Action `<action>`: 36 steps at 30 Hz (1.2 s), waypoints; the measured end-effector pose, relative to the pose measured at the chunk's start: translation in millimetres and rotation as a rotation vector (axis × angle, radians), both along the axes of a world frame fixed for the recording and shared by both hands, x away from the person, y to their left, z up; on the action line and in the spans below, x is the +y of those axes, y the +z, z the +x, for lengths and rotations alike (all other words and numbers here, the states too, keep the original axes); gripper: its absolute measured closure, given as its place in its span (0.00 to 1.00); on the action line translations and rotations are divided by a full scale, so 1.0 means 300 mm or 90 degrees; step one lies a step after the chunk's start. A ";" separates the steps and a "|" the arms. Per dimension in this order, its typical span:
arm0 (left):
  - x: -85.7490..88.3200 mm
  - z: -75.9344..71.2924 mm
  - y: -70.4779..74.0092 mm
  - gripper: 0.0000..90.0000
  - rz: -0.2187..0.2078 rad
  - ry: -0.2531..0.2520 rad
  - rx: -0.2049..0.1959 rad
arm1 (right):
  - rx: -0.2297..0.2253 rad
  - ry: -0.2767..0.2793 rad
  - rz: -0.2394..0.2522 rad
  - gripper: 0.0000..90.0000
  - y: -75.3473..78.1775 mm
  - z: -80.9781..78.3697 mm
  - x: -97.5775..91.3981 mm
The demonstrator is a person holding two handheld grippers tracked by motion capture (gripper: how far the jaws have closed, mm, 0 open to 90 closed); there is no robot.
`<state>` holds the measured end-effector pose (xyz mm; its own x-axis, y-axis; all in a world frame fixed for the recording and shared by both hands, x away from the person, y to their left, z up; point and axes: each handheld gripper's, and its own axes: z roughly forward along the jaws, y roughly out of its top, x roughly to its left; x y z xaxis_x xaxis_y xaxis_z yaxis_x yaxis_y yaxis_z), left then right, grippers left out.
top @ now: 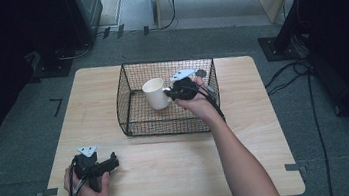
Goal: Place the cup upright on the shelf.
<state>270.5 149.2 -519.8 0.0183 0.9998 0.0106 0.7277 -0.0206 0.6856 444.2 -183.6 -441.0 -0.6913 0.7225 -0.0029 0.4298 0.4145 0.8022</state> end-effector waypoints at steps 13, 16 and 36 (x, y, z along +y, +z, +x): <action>0.000 0.000 0.000 0.00 0.000 0.000 0.000 | 0.041 0.003 -0.026 0.68 -0.012 -0.002 0.010; 0.000 0.000 0.000 0.00 0.000 0.000 0.000 | 0.033 -0.002 -0.014 0.59 -0.003 -0.003 0.005; 0.000 0.001 0.000 0.00 0.000 0.000 0.001 | -0.031 -0.044 0.027 0.14 0.138 -0.069 -0.006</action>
